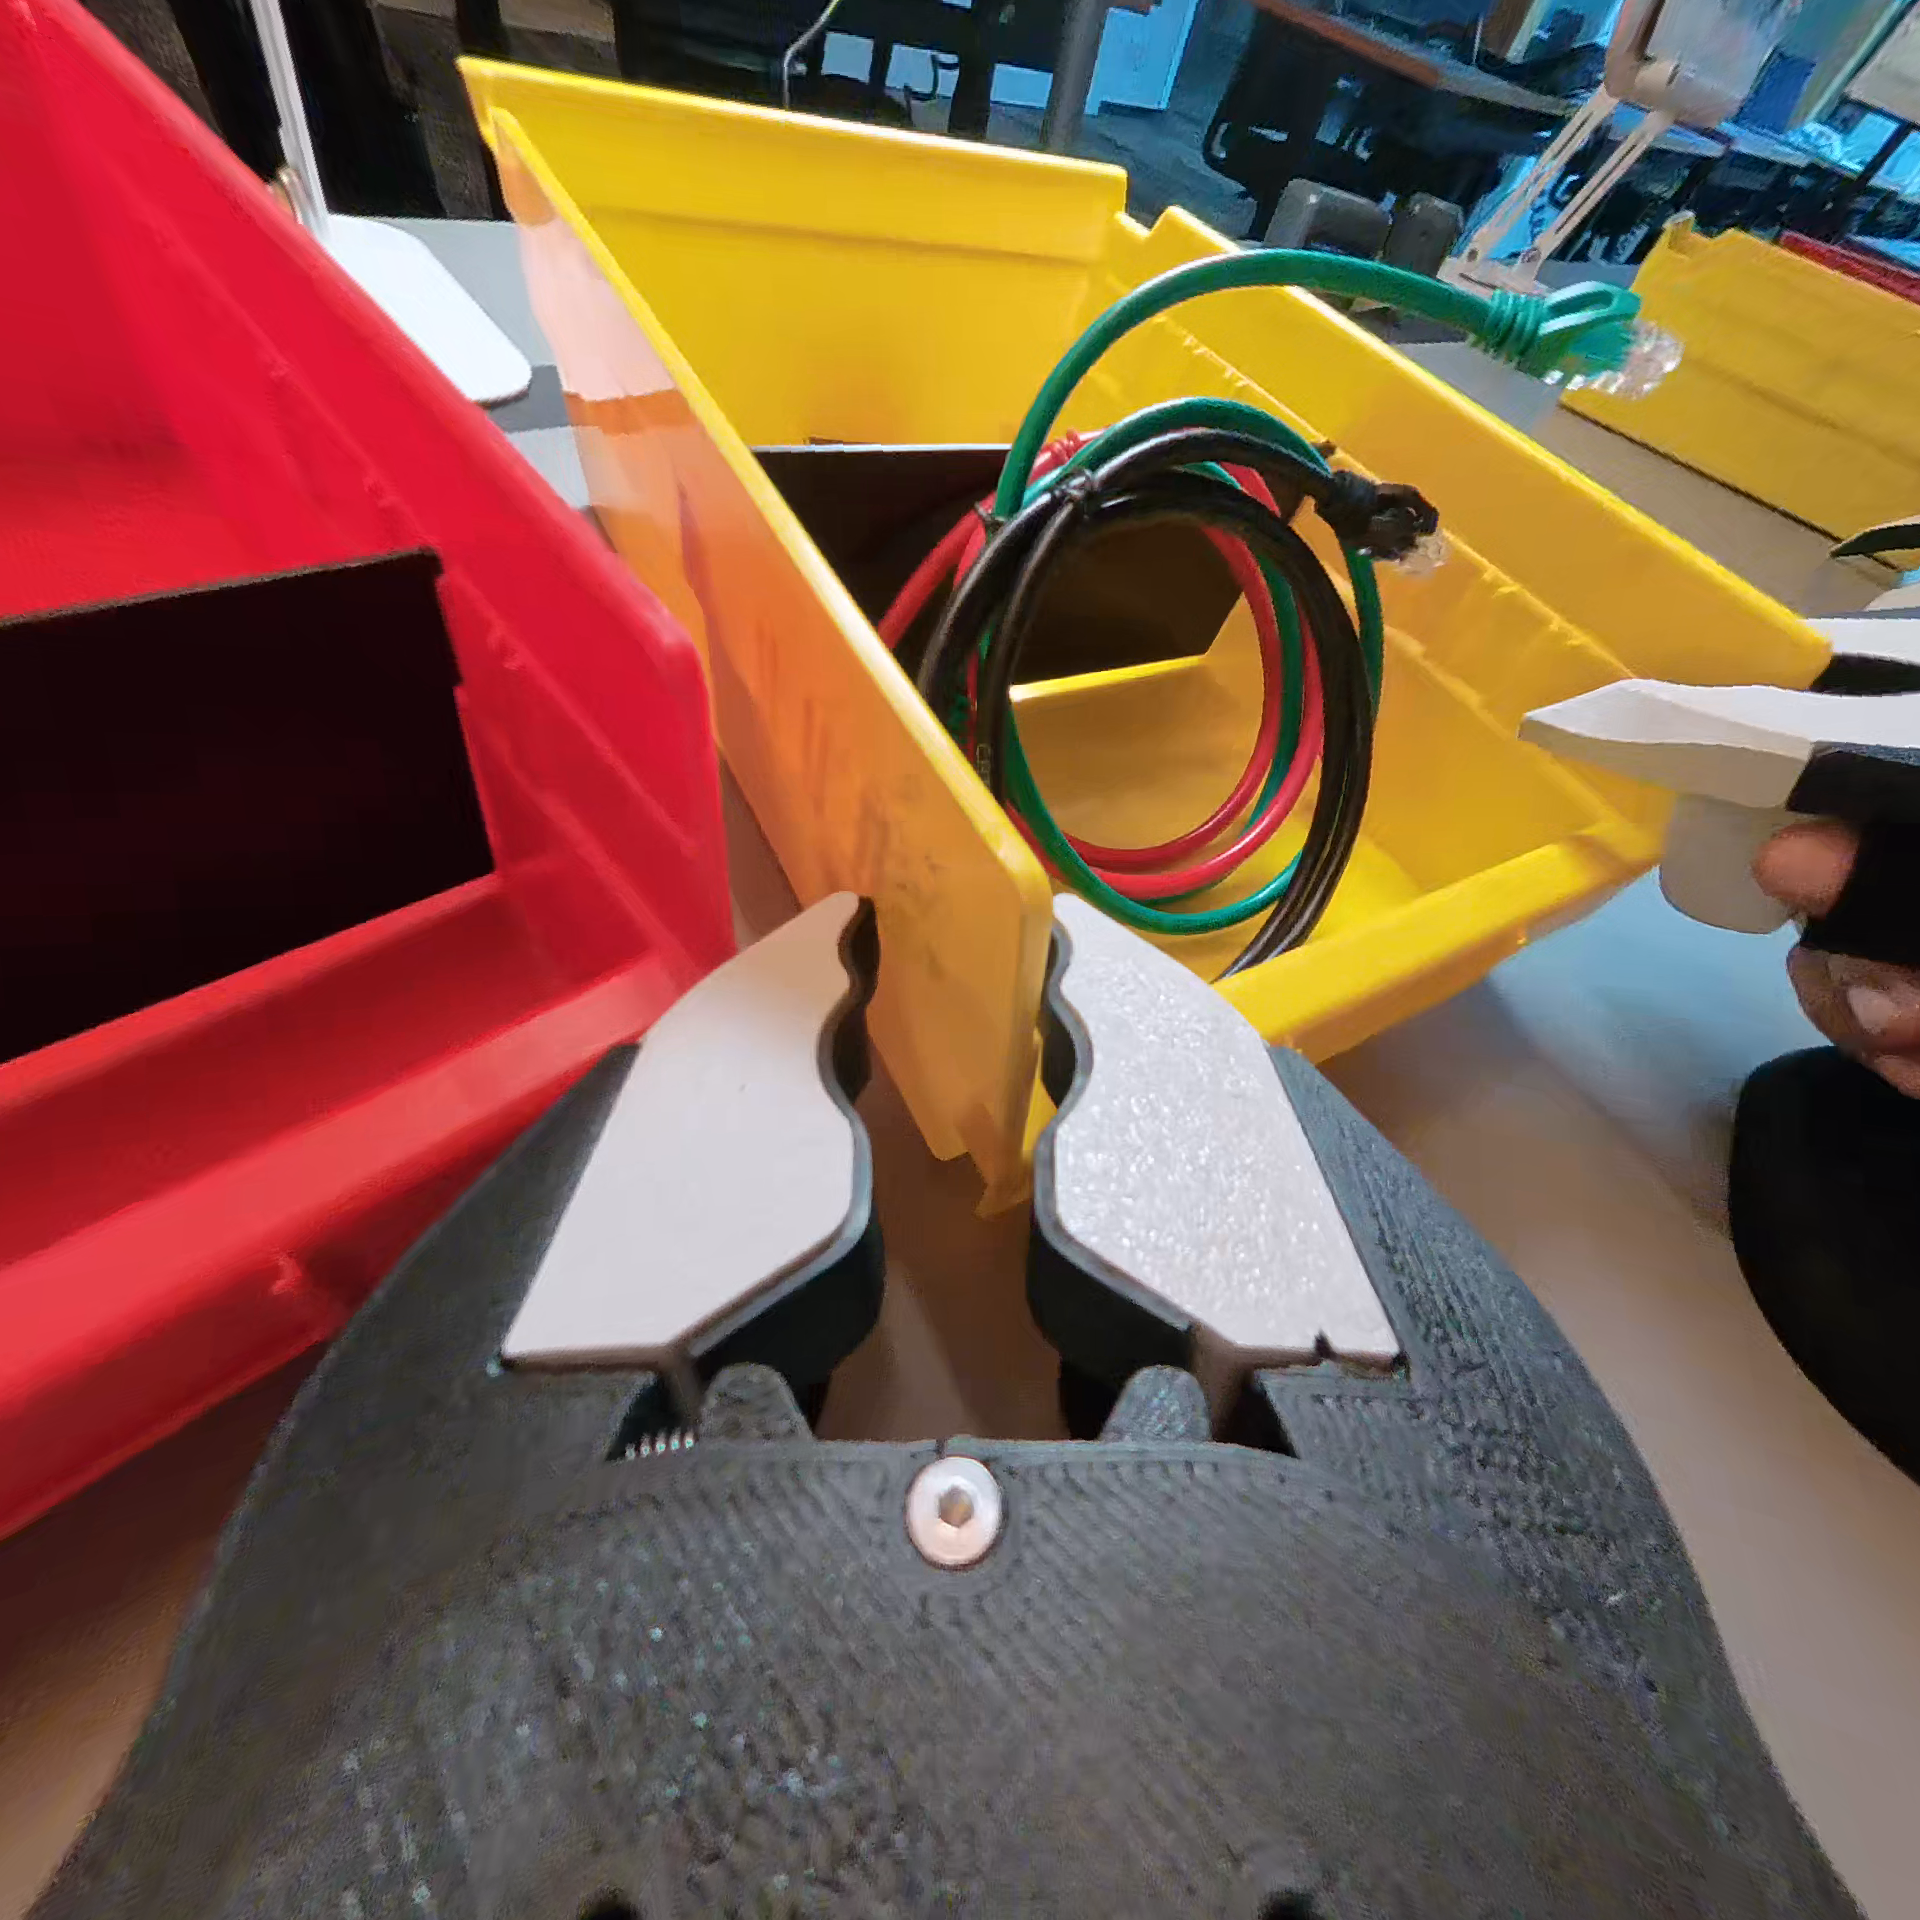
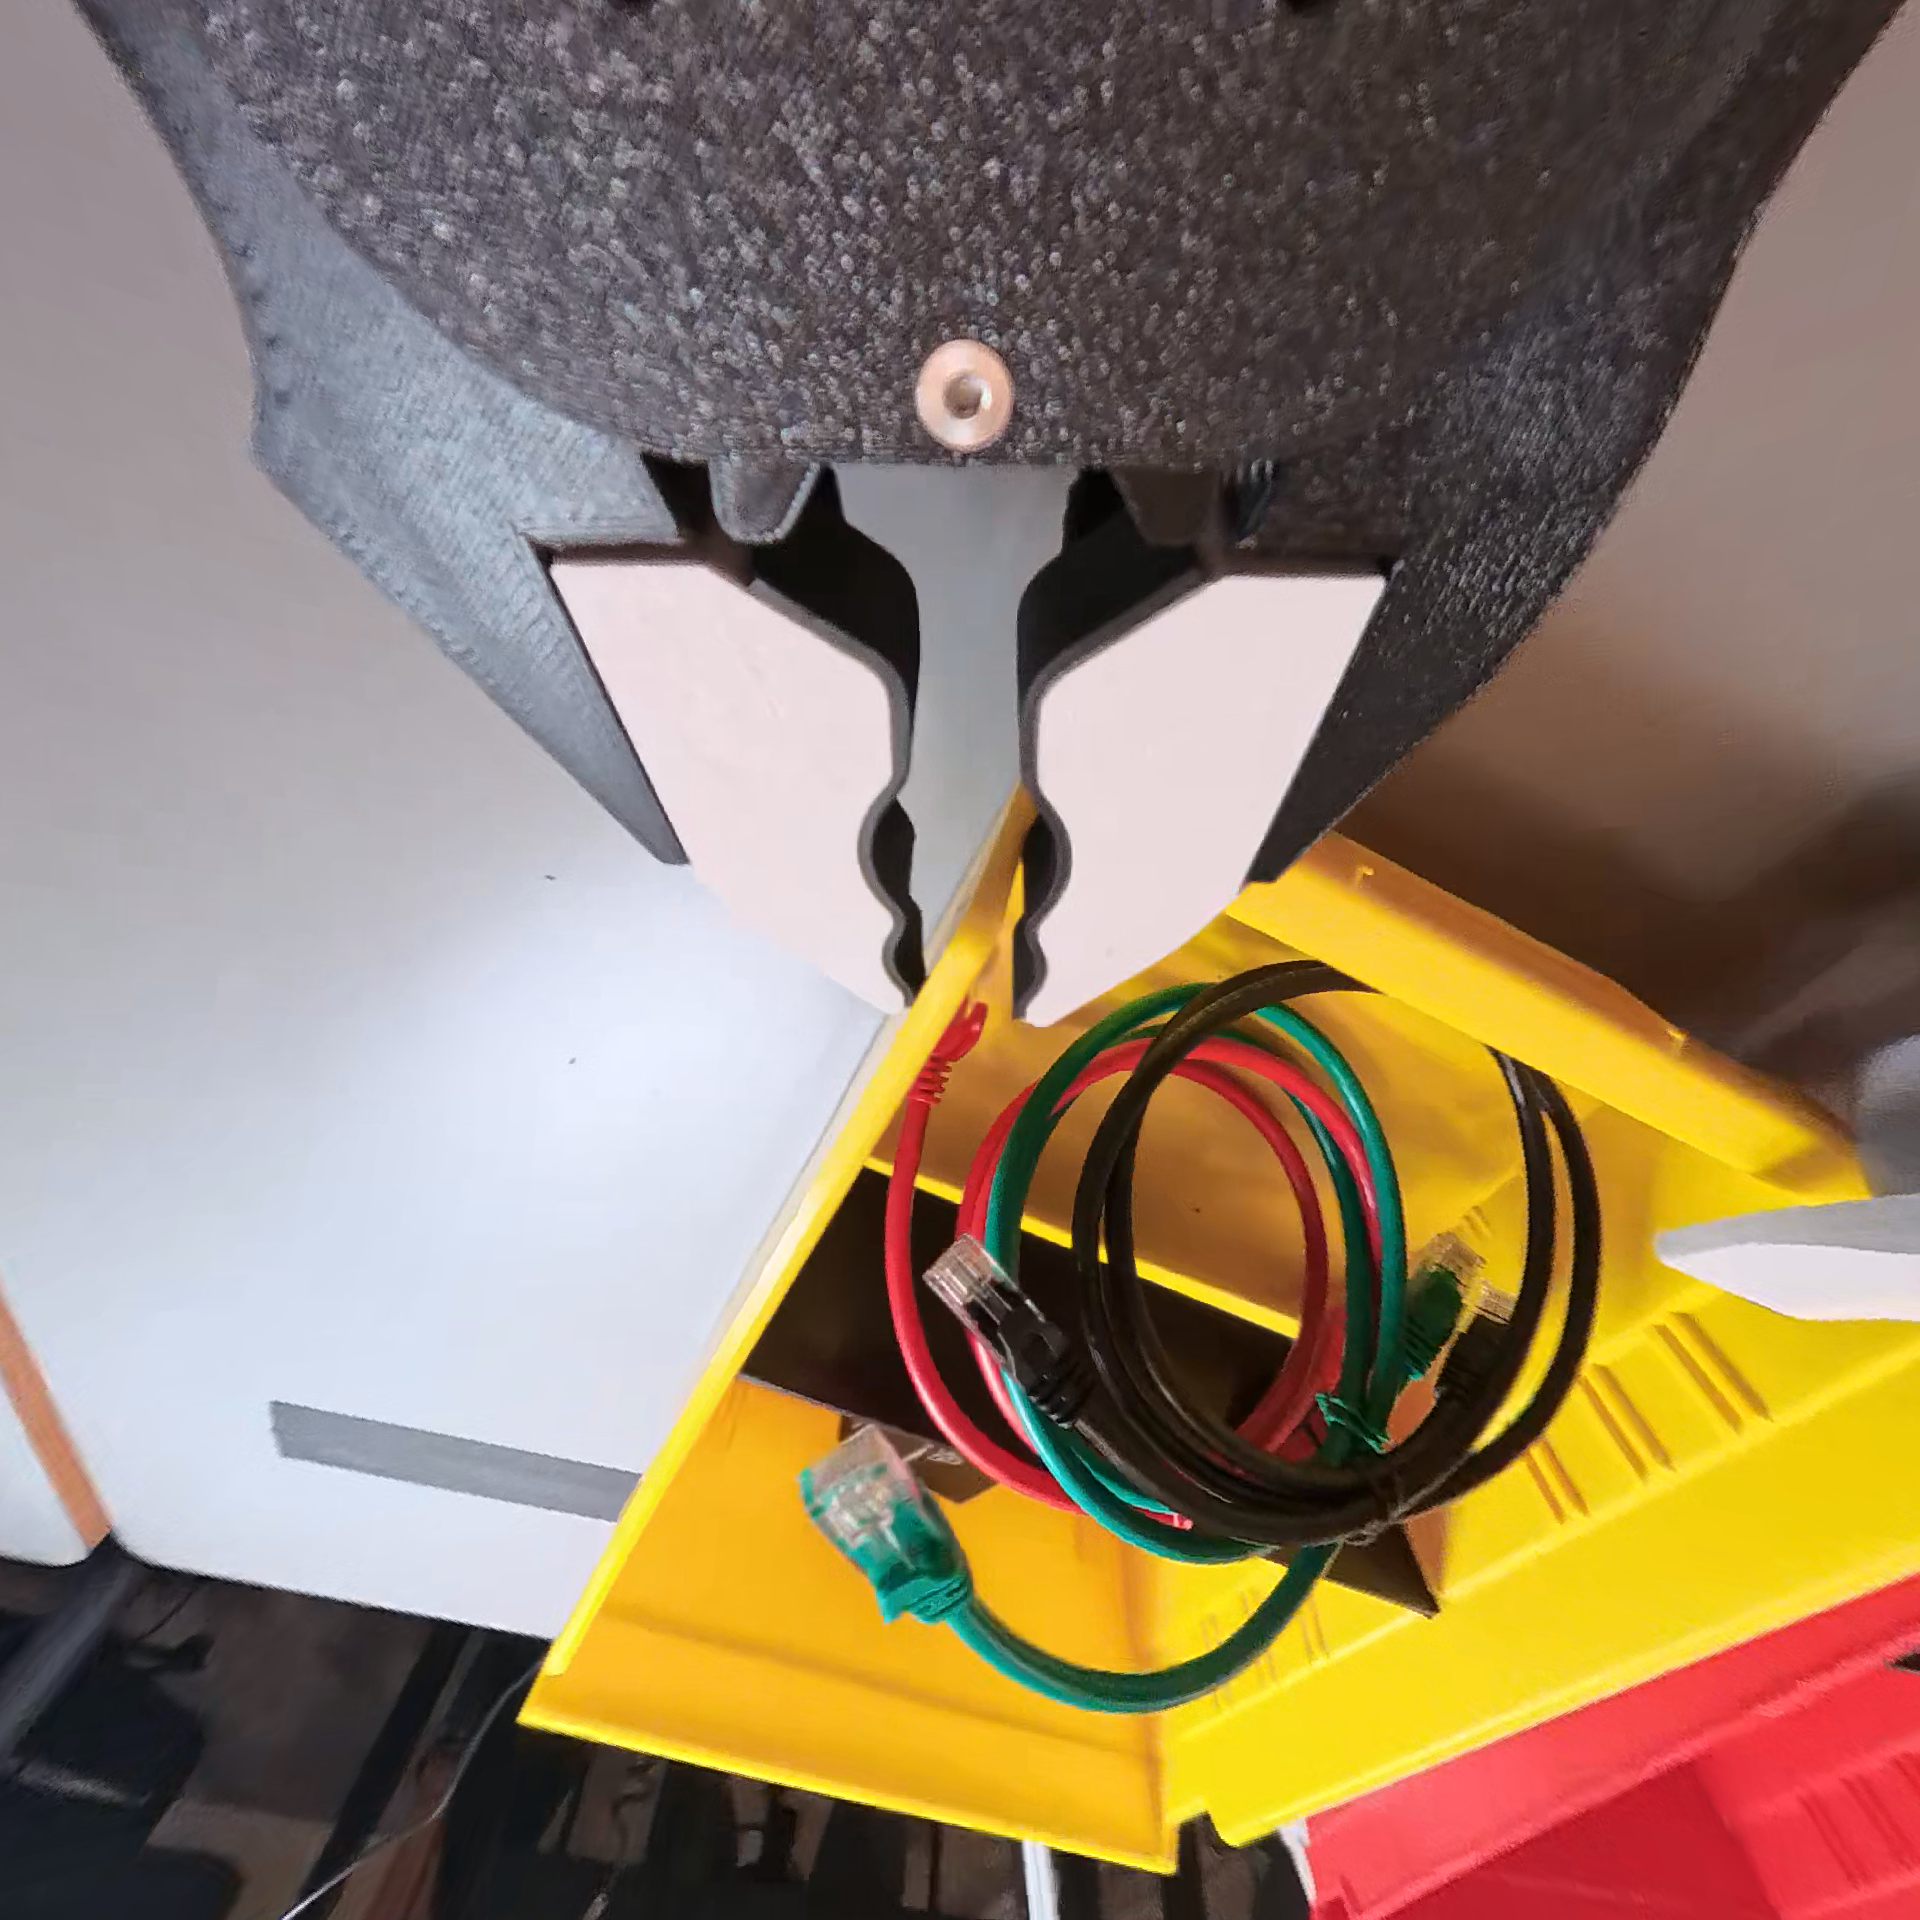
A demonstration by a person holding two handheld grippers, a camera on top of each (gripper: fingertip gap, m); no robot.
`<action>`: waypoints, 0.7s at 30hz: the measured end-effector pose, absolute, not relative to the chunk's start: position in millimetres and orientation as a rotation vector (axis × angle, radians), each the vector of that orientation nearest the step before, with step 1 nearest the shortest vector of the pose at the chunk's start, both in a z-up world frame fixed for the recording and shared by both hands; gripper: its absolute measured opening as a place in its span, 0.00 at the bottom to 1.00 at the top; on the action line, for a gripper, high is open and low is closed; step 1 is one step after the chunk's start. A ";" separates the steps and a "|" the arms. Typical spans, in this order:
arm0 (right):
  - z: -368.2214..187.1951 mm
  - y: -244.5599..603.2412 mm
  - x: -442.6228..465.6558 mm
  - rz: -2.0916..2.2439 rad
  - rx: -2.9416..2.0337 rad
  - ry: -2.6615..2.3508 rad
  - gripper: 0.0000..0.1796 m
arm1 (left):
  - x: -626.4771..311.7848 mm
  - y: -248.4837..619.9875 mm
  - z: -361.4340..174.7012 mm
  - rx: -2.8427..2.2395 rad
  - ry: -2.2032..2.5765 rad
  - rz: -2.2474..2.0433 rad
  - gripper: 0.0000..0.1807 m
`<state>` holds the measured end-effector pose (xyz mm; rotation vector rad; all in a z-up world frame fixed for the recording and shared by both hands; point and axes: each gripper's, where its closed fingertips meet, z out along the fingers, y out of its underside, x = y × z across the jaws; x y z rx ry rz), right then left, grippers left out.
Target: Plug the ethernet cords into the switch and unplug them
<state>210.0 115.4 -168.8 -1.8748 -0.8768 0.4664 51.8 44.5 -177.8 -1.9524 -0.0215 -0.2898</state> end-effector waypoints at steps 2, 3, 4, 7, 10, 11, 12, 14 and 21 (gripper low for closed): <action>-162.9 113.8 215.3 0.403 -1.841 -0.880 0.07 | 55.6 43.6 -175.7 -1.951 -0.001 -0.275 0.15; -158.7 111.4 217.2 0.398 -1.827 -0.873 0.07 | 56.8 42.0 -174.1 -1.952 0.016 -0.257 0.15; -153.8 108.4 218.5 0.392 -1.812 -0.872 0.07 | 57.7 39.6 -170.9 -1.949 0.034 -0.240 0.14; -130.1 94.3 215.5 0.399 -1.755 -0.868 0.07 | 51.6 28.8 -146.2 -1.889 0.062 -0.136 0.11; -87.4 78.4 201.5 0.406 -1.645 -0.882 0.06 | 35.7 13.1 -103.4 -1.795 0.019 -0.127 0.08; -73.8 72.8 193.4 0.414 -1.612 -0.894 0.06 | 27.9 7.6 -89.4 -1.769 0.002 -0.120 0.08; -59.9 67.5 185.5 0.415 -1.573 -0.901 0.05 | 19.6 1.3 -75.1 -1.739 -0.003 -0.095 0.07; -32.3 54.8 168.4 0.427 -1.493 -0.916 0.06 | 3.5 -14.0 -46.9 -1.676 -0.011 -0.035 0.06; 47.9 3.0 98.9 0.507 -1.246 -0.950 0.06 | -58.5 -79.5 33.6 -1.477 -0.074 0.100 0.05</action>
